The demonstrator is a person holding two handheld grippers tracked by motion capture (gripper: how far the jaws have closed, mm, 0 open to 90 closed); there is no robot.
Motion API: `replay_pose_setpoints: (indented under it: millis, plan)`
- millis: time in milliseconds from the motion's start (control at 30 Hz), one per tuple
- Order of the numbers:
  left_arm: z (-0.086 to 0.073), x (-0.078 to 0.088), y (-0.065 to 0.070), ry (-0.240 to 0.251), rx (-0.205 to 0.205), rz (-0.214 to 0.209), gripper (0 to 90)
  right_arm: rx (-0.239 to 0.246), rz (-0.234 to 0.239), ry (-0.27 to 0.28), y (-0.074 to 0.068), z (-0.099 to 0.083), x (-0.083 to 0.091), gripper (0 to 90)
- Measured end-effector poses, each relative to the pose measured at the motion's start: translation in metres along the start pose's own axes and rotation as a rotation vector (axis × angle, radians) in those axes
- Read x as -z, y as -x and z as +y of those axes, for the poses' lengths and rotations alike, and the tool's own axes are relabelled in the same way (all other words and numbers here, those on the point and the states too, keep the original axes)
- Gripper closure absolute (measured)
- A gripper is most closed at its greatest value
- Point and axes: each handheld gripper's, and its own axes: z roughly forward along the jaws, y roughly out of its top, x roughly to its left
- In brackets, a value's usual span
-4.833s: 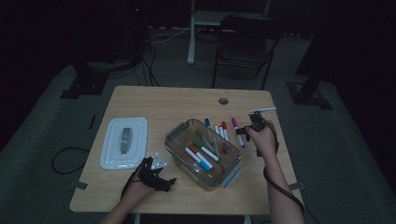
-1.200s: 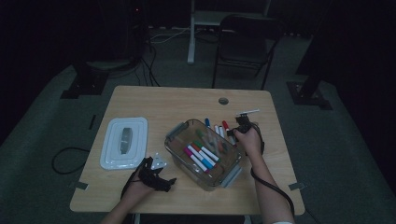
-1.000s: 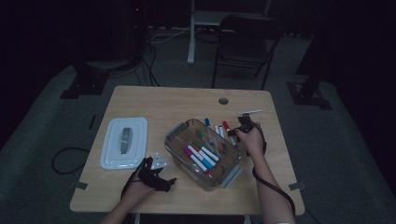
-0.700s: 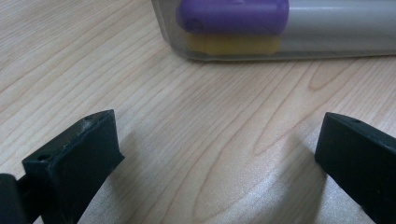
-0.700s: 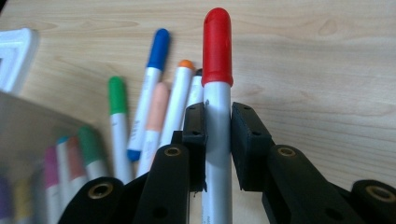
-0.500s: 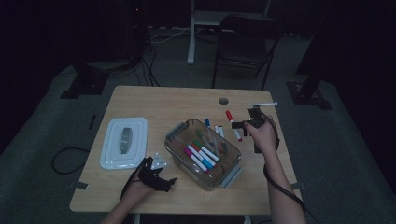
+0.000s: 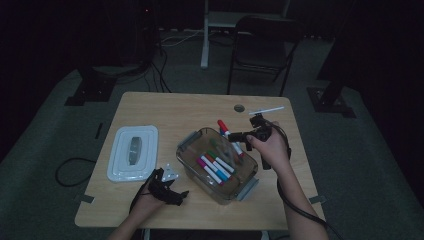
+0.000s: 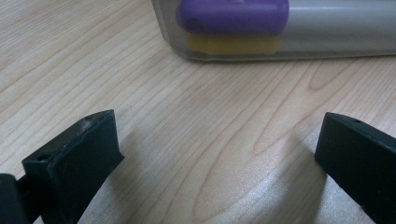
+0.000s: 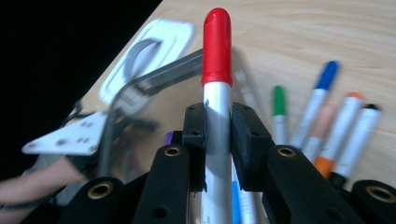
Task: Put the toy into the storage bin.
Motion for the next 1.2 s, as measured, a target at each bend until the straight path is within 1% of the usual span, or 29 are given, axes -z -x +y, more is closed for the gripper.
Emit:
replay_pose_setpoints:
  millis: [67,167,233,333,400,500,567,633,767,900,1033,1100,1133,1200]
  plan:
    - [0.000,0.000,0.000,0.000,0.000,0.000,0.5,0.021,0.019,-0.018,-0.009,-0.001,-0.004,76.7]
    - [0.000,0.000,0.000,0.000,0.000,0.000,0.5,0.047,0.037,-0.065,-0.020,-0.004,-0.016,76.7]
    - [0.000,0.000,0.000,0.000,0.000,0.000,0.5,0.066,0.043,-0.104,-0.025,-0.006,-0.027,76.7]
    - [0.000,0.000,0.000,0.001,0.000,0.001,0.5,0.065,0.064,-0.159,-0.028,-0.011,-0.045,76.7]
    - [0.000,0.000,0.000,0.000,-0.001,0.000,0.5,0.077,0.056,-0.204,-0.030,-0.015,-0.059,76.7]
    - [0.000,0.000,0.000,-0.001,0.000,0.000,0.5,0.081,0.063,-0.274,-0.033,-0.020,-0.080,76.7]
    - [0.000,0.000,0.000,0.000,0.000,0.000,0.5,0.083,0.050,-0.312,-0.035,-0.023,-0.093,76.7]
    - [0.000,0.000,0.000,0.000,0.000,0.000,0.5,0.085,0.049,-0.347,-0.036,-0.026,-0.106,76.7]
    - [0.000,0.000,0.000,0.001,0.000,0.000,0.5,0.090,0.027,-0.404,-0.038,-0.031,-0.125,76.7]
    - [0.000,0.000,0.000,0.002,0.001,0.001,0.5,0.094,0.014,-0.468,-0.040,-0.036,-0.138,76.6]
    - [0.000,0.000,0.000,0.002,0.000,0.001,0.5,0.092,-0.002,-0.507,-0.041,-0.038,-0.142,76.3]
    - [0.000,0.000,0.000,0.001,0.000,0.001,0.5,0.096,-0.006,-0.485,-0.039,-0.038,-0.142,70.6]
    - [0.000,0.000,0.000,0.001,0.000,0.001,0.5,0.101,-0.005,-0.479,-0.038,-0.038,-0.140,69.5]
    - [0.000,0.000,0.000,0.001,0.000,0.000,0.5,0.104,0.009,-0.438,-0.036,-0.036,-0.134,70.3]
